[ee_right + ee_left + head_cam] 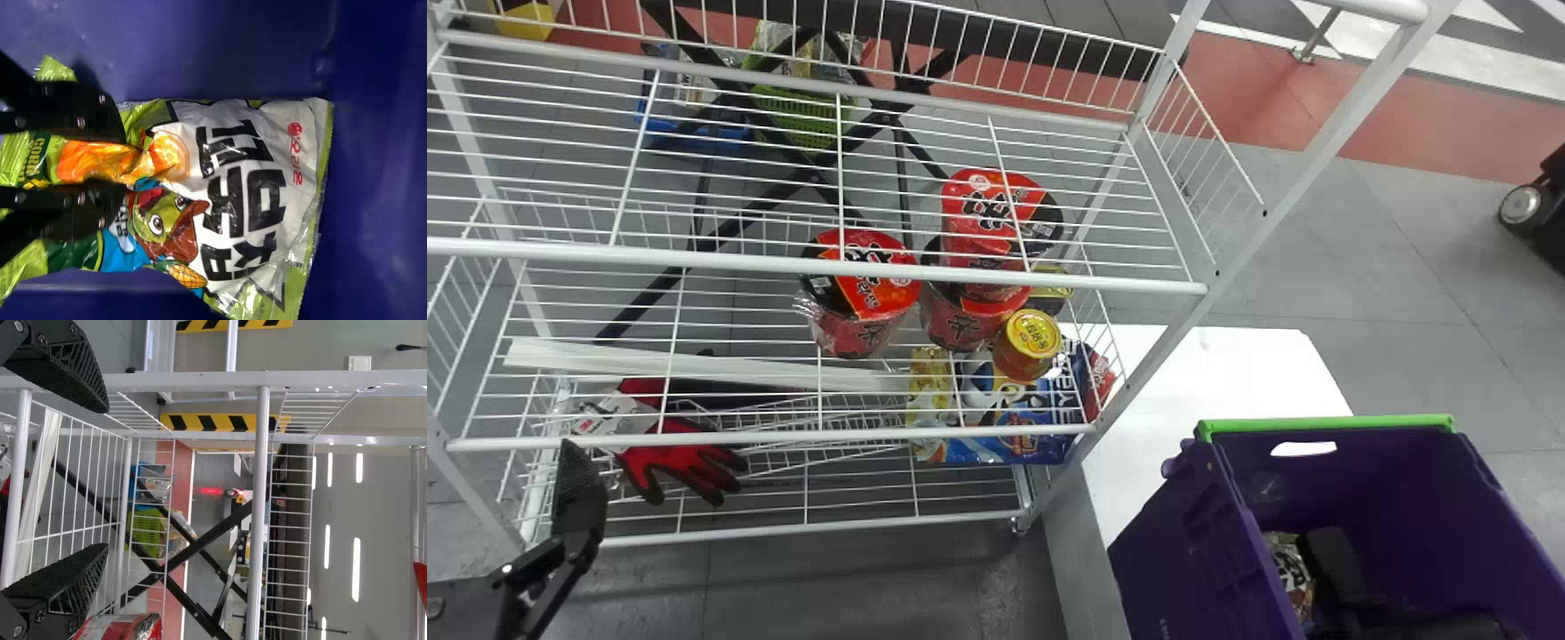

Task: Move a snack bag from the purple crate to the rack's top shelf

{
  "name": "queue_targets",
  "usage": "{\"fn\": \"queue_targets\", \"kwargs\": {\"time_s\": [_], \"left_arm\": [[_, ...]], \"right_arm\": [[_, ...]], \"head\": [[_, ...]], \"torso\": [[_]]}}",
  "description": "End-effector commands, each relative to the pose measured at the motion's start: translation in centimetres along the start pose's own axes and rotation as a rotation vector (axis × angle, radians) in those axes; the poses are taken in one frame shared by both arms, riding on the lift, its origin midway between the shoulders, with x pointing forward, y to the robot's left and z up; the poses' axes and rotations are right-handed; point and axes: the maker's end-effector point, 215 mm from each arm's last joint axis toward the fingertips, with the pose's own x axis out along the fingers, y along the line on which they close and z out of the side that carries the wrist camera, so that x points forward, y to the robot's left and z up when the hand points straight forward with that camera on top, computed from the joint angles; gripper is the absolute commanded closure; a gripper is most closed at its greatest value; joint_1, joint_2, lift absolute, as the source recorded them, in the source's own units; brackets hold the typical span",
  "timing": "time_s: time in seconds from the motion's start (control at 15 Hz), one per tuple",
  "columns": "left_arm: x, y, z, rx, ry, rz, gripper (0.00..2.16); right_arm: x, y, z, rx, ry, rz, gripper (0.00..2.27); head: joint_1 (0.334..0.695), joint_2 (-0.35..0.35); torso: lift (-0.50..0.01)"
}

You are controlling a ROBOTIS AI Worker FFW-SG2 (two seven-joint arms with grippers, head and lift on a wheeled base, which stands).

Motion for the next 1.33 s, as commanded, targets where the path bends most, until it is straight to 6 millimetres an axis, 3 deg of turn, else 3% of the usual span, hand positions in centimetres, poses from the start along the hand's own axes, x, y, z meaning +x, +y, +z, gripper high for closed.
{"fn": "queue_targets", "kwargs": {"time_s": [0.0, 0.27, 0.73, 1.0, 1.27], "left_arm": [[0.0, 0.0, 0.1, -0.002, -0.001, 0.004, 0.09], [-0.1, -0.5, 0.1, -0.002, 0.001, 0.001, 0.09], [-0.3, -0.8, -0.2, -0.003, 0.010, 0.003, 0.09], [-0.3, -0.9, -0.1, 0.000, 0.010, 0.008, 0.09], [-0.2, -0.6, -0.2, 0.002, 0.011, 0.019, 0.09]], "right_arm": [[-0.3, 0.0, -0.2, -0.007, 0.002, 0.009, 2.04], [-1.3, 0.9, -0.8, -0.050, -0.001, 0.075, 2.04], [-2.4, 0.2, -2.5, -0.063, -0.010, 0.059, 2.04], [-3.4, 0.9, -2.5, -0.040, -0.076, 0.049, 2.04], [-4.4, 0.1, -2.5, -0.032, -0.131, 0.033, 2.05]], "head": [[0.695, -0.350], [0.695, -0.350], [0.695, -0.350], [0.695, -0.350], [0.695, -0.350]], "torso": [[-0.451], [-0.451], [-0.439], [-0.423], [-0.407]]}}
